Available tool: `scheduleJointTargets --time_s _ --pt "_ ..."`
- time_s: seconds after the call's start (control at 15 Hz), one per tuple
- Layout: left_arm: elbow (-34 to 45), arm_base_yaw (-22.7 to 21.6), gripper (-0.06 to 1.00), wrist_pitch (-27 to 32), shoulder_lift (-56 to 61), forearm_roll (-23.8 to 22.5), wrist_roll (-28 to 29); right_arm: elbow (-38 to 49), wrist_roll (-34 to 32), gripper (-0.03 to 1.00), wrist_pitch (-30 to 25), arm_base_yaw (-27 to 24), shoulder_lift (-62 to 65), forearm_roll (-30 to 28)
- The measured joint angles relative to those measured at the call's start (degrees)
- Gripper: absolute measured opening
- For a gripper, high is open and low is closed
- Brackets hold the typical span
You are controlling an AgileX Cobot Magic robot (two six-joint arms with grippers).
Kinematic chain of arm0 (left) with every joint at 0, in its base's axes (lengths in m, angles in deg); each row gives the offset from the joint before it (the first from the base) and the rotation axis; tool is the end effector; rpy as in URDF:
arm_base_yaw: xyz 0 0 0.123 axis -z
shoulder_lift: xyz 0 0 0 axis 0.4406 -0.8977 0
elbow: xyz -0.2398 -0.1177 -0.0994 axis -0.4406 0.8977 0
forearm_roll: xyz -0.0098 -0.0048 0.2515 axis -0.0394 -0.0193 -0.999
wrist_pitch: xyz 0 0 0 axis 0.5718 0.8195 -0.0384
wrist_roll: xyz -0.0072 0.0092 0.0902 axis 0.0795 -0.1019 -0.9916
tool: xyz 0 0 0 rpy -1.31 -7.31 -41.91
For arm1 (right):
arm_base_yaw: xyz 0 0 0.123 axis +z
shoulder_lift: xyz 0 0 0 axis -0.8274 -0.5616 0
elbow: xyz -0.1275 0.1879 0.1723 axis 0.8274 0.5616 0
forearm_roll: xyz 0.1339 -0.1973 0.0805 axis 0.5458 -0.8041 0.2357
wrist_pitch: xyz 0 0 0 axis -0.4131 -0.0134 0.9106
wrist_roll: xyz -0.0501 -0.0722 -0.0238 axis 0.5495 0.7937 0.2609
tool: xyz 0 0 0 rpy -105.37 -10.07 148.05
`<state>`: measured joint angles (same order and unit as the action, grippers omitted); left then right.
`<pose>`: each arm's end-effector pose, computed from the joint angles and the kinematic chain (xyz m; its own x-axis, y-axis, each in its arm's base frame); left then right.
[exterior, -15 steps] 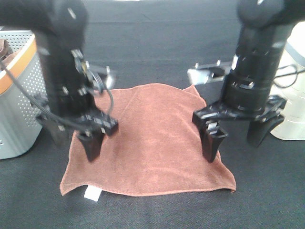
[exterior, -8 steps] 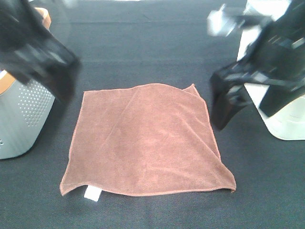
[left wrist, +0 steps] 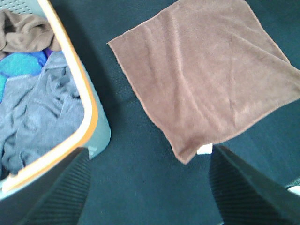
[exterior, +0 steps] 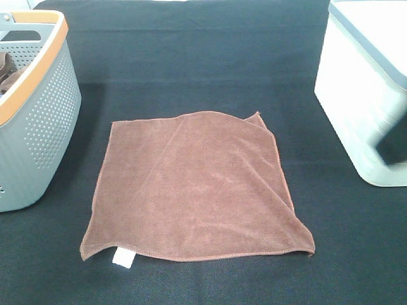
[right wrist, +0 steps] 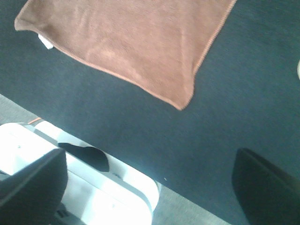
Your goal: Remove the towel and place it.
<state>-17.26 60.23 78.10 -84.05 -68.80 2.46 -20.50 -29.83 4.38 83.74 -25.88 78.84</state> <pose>0.1385 -0.0799 0.4195 -0.6790 0.3136 -0.6638 0.4075 0.9131 0.0144 0.1343 0.0868 0.3561 -0.8022 -0.3609 -0.4756 -0.4823 0.8613 0.1598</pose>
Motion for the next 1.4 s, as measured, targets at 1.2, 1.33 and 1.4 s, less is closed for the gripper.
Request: scheduleJointTargets --time_s 1.2,1.33,1.4 --pt "42.8 0.0 0.68 -9.1 42.7 11.2 -14.8 29.4 6.3 0.89 7.8 0.0 44.9 -7.3" --pt "42.8 0.0 0.68 -9.2 42.7 11.7 -16.9 29.6 7.7 0.89 8.4 0.0 44.9 -6.2" --pt "42.8 0.0 0.68 -9.2 42.7 11.7 -17.4 29.6 8.5 0.89 8.4 0.0 44.9 -5.5"
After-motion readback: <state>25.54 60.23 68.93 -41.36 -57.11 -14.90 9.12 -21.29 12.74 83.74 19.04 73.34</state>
